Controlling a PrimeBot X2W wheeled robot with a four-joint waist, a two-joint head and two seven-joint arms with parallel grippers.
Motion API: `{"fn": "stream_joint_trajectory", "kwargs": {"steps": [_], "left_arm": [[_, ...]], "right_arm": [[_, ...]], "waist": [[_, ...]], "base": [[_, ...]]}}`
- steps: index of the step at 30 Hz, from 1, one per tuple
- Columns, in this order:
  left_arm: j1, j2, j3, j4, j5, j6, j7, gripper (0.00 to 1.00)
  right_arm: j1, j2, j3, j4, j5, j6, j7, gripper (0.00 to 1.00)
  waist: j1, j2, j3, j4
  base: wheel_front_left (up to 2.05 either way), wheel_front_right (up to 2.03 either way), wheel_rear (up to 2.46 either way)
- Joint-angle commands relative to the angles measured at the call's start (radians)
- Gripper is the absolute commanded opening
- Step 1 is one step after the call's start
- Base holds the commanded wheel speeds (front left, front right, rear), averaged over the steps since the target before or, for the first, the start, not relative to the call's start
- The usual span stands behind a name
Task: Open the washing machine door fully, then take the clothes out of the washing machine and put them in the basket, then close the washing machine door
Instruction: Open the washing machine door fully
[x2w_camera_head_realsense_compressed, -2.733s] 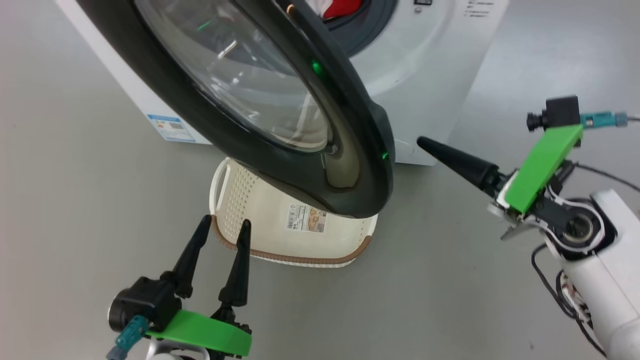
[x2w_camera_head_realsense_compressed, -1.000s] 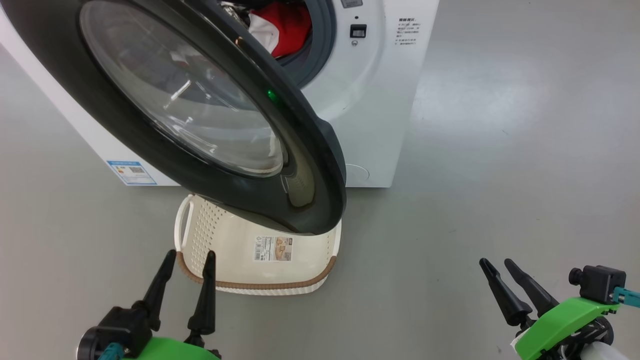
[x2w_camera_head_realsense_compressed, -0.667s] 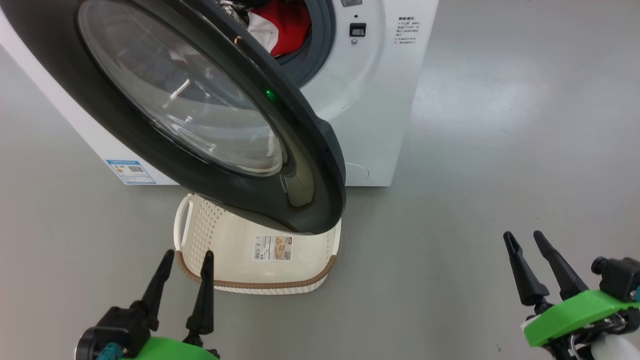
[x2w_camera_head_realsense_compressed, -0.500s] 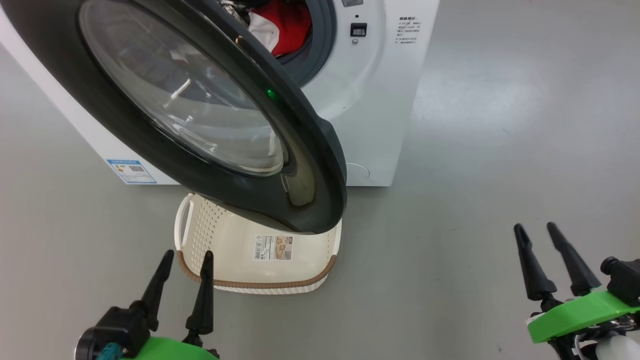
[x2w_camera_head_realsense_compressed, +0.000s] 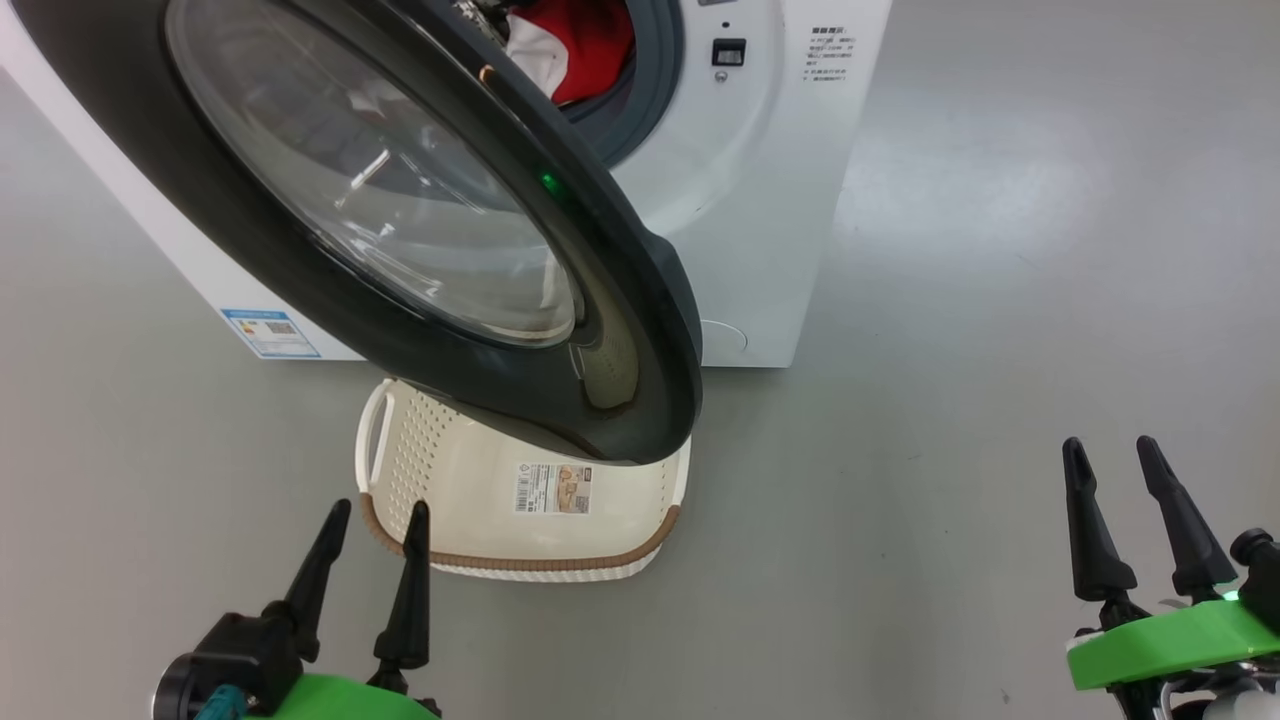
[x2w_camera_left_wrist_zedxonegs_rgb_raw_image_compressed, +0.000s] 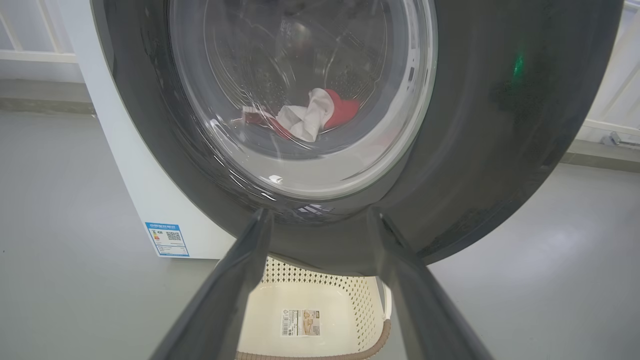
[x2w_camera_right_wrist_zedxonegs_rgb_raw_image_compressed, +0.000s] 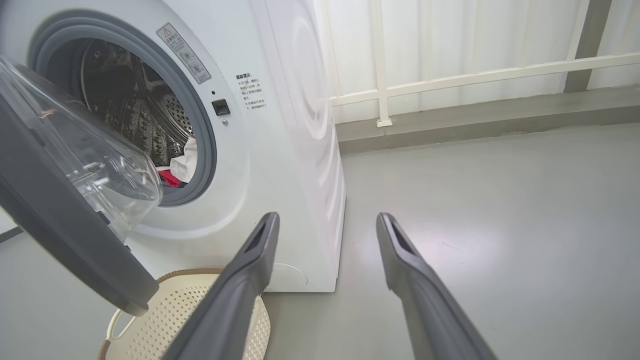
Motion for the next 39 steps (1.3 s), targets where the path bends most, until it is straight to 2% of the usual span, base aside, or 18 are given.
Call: {"fn": "stream_joint_trajectory", "kwargs": {"steps": [1,14,19,20,22,34,39], "left_arm": [[-0.01,0.01,0.03,-0.024,0.011,-0.006,-0.012,1.0],[-0.011,0.01,0.022,-0.023,0.012,-0.007,-0.012,1.0],[-0.013,0.01,0.016,-0.022,0.011,-0.005,-0.012,1.0],[-0.012,0.01,0.015,-0.023,0.011,-0.004,-0.012,1.0],[-0.01,0.01,0.012,-0.024,0.01,-0.002,-0.012,1.0],[0.003,0.01,-0.017,-0.032,-0.004,0.01,-0.012,1.0],[-0.001,0.01,-0.039,-0.038,-0.016,0.017,-0.012,1.0]], "right_arm": [[0.012,-0.008,0.017,-0.013,-0.015,0.007,-0.006,1.0],[0.005,-0.004,0.031,0.002,-0.02,0.007,-0.006,1.0],[-0.012,-0.002,0.054,-0.006,0.016,0.007,-0.006,1.0],[-0.018,-0.003,0.062,-0.008,0.023,0.007,-0.006,0.71],[-0.035,-0.004,0.077,-0.013,0.044,0.007,-0.006,0.0],[-0.217,-0.004,0.222,-0.009,0.232,0.007,-0.006,0.0],[-0.304,-0.013,0.304,0.016,0.358,0.007,-0.006,0.0]], "waist": [[0.0,0.0,0.0,0.001],[0.0,0.0,0.002,0.007],[0.0,0.0,0.002,0.013],[0.0,0.0,0.001,0.014],[0.0,0.0,0.0,0.017],[0.0,0.0,-0.015,0.056],[0.0,0.0,-0.006,0.089]], "base": [[0.0,0.0,0.0],[0.0,0.0,0.0],[0.0,0.0,0.0],[0.0,0.0,0.0],[0.0,0.0,0.0],[0.0,0.0,0.0],[0.0,0.0,0.0]]}}
